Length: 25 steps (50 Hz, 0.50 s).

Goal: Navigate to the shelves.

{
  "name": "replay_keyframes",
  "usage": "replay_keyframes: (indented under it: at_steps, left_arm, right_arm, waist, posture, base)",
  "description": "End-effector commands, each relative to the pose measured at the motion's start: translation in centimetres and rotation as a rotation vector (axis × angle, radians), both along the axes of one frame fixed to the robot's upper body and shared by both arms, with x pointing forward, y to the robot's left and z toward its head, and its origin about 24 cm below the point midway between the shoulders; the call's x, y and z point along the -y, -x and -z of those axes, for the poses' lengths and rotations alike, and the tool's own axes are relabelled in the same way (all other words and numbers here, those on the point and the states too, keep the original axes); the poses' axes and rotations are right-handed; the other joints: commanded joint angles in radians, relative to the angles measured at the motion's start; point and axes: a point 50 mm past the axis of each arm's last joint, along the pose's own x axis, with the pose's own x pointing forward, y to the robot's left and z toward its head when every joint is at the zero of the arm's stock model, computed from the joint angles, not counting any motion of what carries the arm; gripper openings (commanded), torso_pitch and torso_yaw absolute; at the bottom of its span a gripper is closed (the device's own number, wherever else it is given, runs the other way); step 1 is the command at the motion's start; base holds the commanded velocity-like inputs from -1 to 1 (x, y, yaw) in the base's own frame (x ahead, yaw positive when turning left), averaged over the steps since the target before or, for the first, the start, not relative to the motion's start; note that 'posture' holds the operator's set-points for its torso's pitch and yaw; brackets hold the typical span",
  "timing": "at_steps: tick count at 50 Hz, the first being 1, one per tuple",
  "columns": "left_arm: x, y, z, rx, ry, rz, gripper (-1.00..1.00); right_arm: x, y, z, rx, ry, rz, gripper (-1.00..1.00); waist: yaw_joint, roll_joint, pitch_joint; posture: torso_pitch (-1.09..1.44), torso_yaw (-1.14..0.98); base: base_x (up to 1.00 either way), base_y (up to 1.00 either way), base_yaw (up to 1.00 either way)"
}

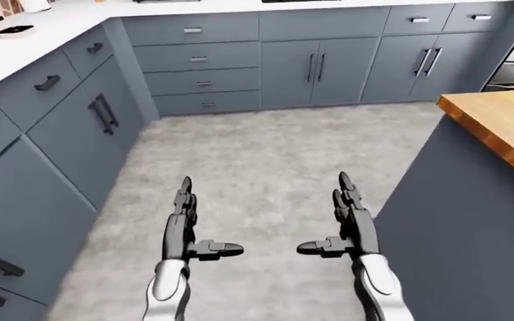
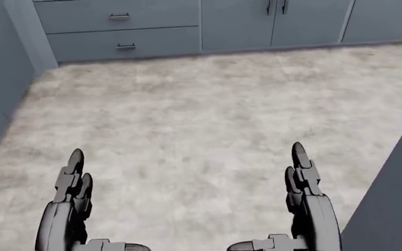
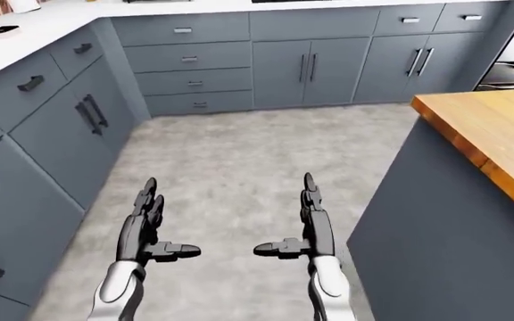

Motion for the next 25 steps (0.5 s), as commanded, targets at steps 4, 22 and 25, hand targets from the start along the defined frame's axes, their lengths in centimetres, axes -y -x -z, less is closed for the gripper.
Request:
replay_keyframes:
  at_steps: [4,22,25]
  left_arm:
    - [0.25,-0.32,-1.43,0.076,0.003,0.006,1.00]
    - [0.25,-0.32,-1.43,0.076,0.003,0.006,1.00]
    - [0.25,-0.32,-1.43,0.076,0.003,0.006,1.00]
  right_arm:
    - [0.20,-0.30,-1.50,0.079,0.009,-0.001,1.00]
    - [0.30,-0.38,-1.56,0.075,0.002,0.008,1.00]
    - [0.25,-0.37,-1.56,0.076,0.005,0.005,1.00]
  waist:
    - [0.007,-0.002,-0.019]
    - [-0.012,-0.054,-0.007]
    - [-0.016,0.009,-0.017]
  posture:
    - [0.00,0.00]
    - [0.00,0.00]
    - [0.00,0.00]
  base:
    - [0.20,0.00,0.00]
    - [0.20,0.00,0.00]
    - [0.20,0.00,0.00]
